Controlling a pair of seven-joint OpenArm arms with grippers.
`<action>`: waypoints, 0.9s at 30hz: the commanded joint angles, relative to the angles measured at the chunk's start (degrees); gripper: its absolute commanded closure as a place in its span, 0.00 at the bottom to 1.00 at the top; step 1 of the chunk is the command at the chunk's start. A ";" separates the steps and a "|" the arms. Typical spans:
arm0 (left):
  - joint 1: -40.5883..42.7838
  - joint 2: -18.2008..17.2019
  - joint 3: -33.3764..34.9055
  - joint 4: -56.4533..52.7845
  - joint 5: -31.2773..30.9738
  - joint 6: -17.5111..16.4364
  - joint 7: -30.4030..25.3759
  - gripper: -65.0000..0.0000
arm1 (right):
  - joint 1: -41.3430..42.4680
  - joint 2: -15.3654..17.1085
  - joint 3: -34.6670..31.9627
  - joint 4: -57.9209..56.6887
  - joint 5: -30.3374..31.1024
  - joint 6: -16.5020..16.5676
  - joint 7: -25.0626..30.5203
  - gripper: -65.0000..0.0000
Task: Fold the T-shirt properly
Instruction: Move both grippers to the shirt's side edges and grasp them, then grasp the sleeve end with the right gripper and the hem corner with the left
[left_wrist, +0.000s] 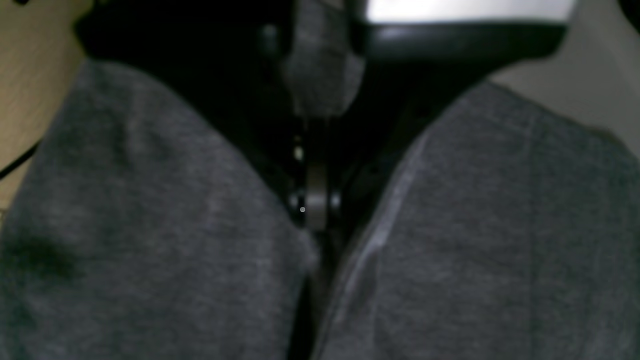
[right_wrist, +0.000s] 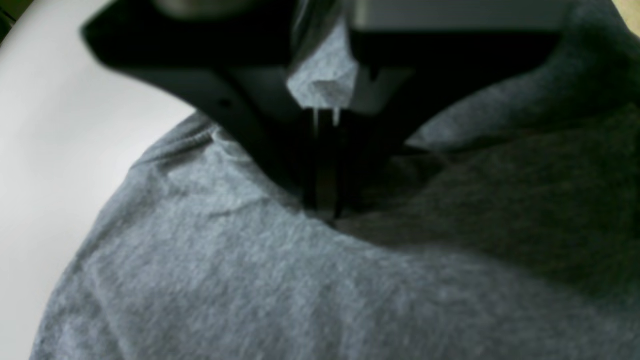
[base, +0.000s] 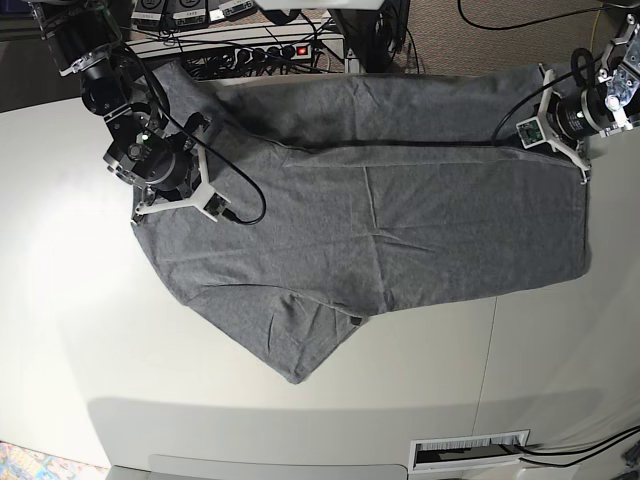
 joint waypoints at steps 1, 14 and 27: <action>0.61 -1.14 0.17 1.31 0.83 -1.29 1.73 1.00 | 0.07 0.66 0.15 0.15 0.96 0.76 0.52 1.00; -1.53 -3.08 -0.31 8.55 3.21 3.85 5.35 1.00 | 0.02 0.66 4.96 0.15 1.01 0.74 1.42 1.00; -16.17 -2.84 -0.31 -3.87 -8.72 12.31 4.17 1.00 | 0.00 0.63 4.96 1.53 1.01 0.74 1.46 1.00</action>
